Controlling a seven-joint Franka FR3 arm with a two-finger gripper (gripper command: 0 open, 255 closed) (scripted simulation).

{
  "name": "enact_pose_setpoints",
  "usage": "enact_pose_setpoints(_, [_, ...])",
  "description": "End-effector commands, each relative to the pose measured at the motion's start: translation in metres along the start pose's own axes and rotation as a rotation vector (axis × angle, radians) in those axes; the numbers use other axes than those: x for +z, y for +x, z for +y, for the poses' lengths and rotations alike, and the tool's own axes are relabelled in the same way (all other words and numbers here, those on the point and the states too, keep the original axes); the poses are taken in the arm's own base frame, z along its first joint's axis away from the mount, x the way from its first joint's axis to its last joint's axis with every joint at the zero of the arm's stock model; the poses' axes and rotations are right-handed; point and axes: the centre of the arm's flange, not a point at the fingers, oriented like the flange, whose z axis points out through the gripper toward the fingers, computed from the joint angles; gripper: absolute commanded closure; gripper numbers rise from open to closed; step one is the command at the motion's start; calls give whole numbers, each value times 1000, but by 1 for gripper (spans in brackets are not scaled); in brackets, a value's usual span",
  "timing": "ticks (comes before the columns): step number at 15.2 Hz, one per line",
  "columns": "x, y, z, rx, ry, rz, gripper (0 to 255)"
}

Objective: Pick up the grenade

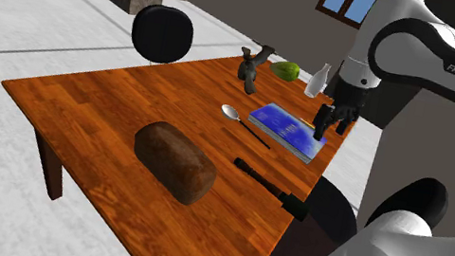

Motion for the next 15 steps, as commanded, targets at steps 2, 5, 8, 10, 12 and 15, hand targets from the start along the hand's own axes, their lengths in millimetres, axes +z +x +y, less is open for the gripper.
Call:
enact_pose_setpoints(2, [13, 2, -1, -20, 1, 7, 0])
enact_pose_setpoints(5, [51, 9, -6, -79, 6, 26, 0])
enact_pose_setpoints(8, [89, 17, -11, -138, 10, 46, 0])
enact_pose_setpoints(10, [114, 22, -15, -177, 13, 59, 0])
enact_pose_setpoints(12, [139, 27, -19, -217, 15, 72, 0])
enact_pose_setpoints(15, [176, 36, -25, -276, 20, 92, 0])
